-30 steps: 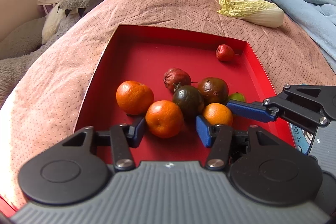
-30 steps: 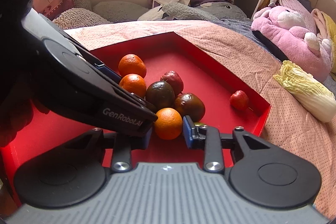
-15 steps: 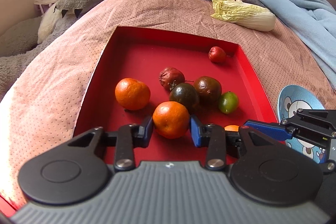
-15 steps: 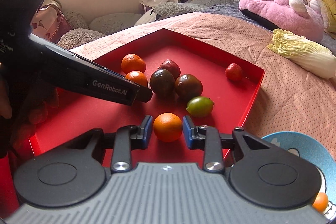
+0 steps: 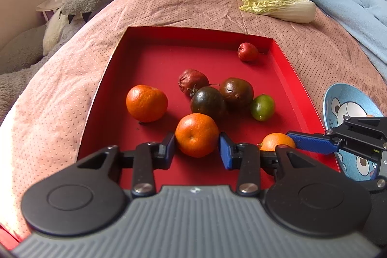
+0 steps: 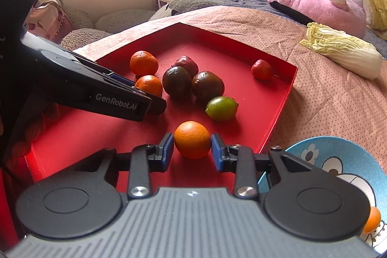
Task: Organize fruits
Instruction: 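Grasp a mandarin with the right tool while the left tool grasps another mandarin, then carry both held mandarins over the blue plate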
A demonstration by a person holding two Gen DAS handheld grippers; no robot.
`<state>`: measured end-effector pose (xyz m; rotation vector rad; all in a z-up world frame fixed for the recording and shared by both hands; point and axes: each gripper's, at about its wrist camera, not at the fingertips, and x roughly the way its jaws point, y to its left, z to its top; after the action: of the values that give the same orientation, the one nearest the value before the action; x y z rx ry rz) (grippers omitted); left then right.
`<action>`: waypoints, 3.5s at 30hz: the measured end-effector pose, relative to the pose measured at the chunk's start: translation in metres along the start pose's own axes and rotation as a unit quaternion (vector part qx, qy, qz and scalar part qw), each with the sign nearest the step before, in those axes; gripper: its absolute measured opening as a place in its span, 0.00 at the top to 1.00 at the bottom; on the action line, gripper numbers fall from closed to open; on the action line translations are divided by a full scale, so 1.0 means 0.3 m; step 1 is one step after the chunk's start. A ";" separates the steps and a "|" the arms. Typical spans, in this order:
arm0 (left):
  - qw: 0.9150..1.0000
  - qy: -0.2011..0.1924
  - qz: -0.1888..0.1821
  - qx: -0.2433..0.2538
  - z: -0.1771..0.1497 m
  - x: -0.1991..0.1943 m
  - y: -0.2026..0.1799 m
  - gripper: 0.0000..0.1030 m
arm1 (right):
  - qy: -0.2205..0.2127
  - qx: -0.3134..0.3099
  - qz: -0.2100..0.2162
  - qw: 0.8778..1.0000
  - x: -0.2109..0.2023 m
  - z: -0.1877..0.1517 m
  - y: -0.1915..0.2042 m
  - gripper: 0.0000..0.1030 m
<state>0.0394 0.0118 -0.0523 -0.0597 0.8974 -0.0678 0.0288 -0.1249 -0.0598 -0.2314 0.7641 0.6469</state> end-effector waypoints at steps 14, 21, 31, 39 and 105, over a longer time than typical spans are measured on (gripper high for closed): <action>1.000 -0.010 -0.011 0.016 -0.014 -0.024 -0.021 0.61 | -0.011 0.010 0.007 1.000 -0.060 -0.015 0.010 0.62; 0.999 -0.026 -0.015 0.016 -0.022 -0.065 -0.039 0.61 | -0.024 0.009 0.004 1.000 -0.129 -0.025 0.017 0.62; 0.999 -0.041 -0.010 0.025 -0.038 -0.104 -0.055 0.61 | -0.034 0.015 -0.012 0.999 -0.219 -0.052 -0.006 0.62; 0.997 -0.059 -0.019 0.038 -0.049 -0.143 -0.090 0.61 | -0.045 0.023 -0.029 0.998 -0.298 -0.080 -0.044 0.62; 0.980 -0.019 -0.113 0.162 -0.102 -0.032 -0.575 0.60 | -0.010 0.097 -0.093 0.991 -0.463 -0.386 -0.260 0.62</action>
<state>0.0037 -0.1602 -0.0500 0.1411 0.8284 -0.4223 -0.0638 -0.2984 -0.0466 -0.1146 0.7700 0.3951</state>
